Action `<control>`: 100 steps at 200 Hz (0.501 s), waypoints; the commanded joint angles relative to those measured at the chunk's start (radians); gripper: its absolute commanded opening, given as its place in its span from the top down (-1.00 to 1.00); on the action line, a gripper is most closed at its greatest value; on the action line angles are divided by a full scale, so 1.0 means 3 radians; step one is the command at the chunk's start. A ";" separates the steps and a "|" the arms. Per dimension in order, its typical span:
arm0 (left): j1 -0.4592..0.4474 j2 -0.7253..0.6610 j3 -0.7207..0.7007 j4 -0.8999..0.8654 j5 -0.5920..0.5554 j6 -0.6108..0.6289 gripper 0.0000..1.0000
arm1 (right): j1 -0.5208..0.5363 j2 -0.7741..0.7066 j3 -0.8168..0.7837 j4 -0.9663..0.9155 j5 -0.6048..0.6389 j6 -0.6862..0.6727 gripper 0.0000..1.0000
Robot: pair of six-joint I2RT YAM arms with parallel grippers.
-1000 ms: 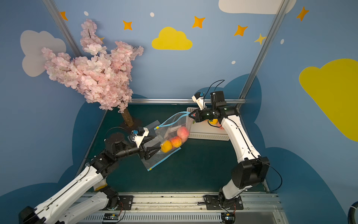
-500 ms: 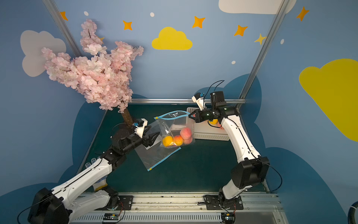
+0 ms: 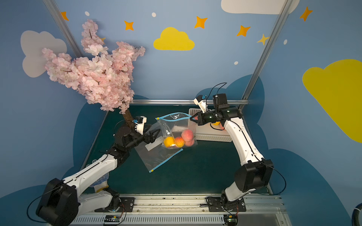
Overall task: Place the peach in a zip-top bag and seal the zipper
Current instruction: Zip the zipper on the zipper food storage bag.
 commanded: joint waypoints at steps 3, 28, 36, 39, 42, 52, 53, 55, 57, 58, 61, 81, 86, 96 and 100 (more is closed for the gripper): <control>0.0134 0.0205 0.0036 0.0408 0.0487 -0.0146 -0.75 | 0.0015 -0.0149 -0.0102 0.0001 -0.0125 -0.0082 1.00; 0.0282 0.0459 0.0071 0.0723 0.0874 -0.0244 -0.82 | 0.0010 -0.0211 -0.0160 -0.0005 -0.0168 -0.0125 1.00; 0.0314 0.0559 0.0106 0.0800 0.0971 -0.0268 -0.82 | 0.0009 -0.0236 -0.0177 -0.0005 -0.0179 -0.0134 1.00; 0.0324 0.0595 0.0116 0.0825 0.0993 -0.0283 -0.82 | 0.0011 -0.0247 -0.0184 -0.0002 -0.0185 -0.0139 1.00; 0.0331 0.0632 0.0130 0.0853 0.1029 -0.0293 -0.81 | 0.0011 -0.0253 -0.0190 0.0000 -0.0187 -0.0145 1.00; 0.0347 0.0747 0.0165 0.0970 0.1154 -0.0322 -0.80 | 0.0007 -0.0280 -0.0221 0.0000 -0.0186 -0.0156 1.00; 0.0347 0.0760 0.0169 0.0984 0.1167 -0.0325 -0.79 | 0.0007 -0.0283 -0.0222 0.0000 -0.0186 -0.0156 1.00; 0.0351 0.0783 0.0173 0.1014 0.1195 -0.0330 -0.79 | 0.0005 -0.0291 -0.0226 -0.0003 -0.0189 -0.0156 1.00; 0.0353 0.0799 0.0179 0.1036 0.1217 -0.0340 -0.78 | 0.0007 -0.0295 -0.0231 -0.0004 -0.0187 -0.0153 1.00; 0.0353 0.0811 0.0181 0.1050 0.1227 -0.0344 -0.78 | 0.0008 -0.0298 -0.0232 -0.0004 -0.0187 -0.0159 1.00; 0.0352 0.0837 0.0187 0.1090 0.1266 -0.0352 -0.77 | 0.0008 -0.0306 -0.0238 -0.0005 -0.0191 -0.0162 1.00; 0.0354 0.0985 0.0245 0.1263 0.1455 -0.0358 -0.68 | -0.0006 -0.0349 -0.0278 -0.0005 -0.0187 -0.0171 1.00; 0.0354 0.1013 0.0264 0.1278 0.1486 -0.0355 -0.65 | -0.0004 -0.0363 -0.0289 -0.0005 -0.0186 -0.0175 1.00; 0.0357 0.1073 0.0308 0.1300 0.1515 -0.0358 -0.61 | -0.0008 -0.0385 -0.0300 -0.0004 -0.0190 -0.0178 1.00; 0.0357 0.1099 0.0330 0.1307 0.1526 -0.0358 -0.60 | -0.0015 -0.0392 -0.0305 -0.0005 -0.0191 -0.0182 1.00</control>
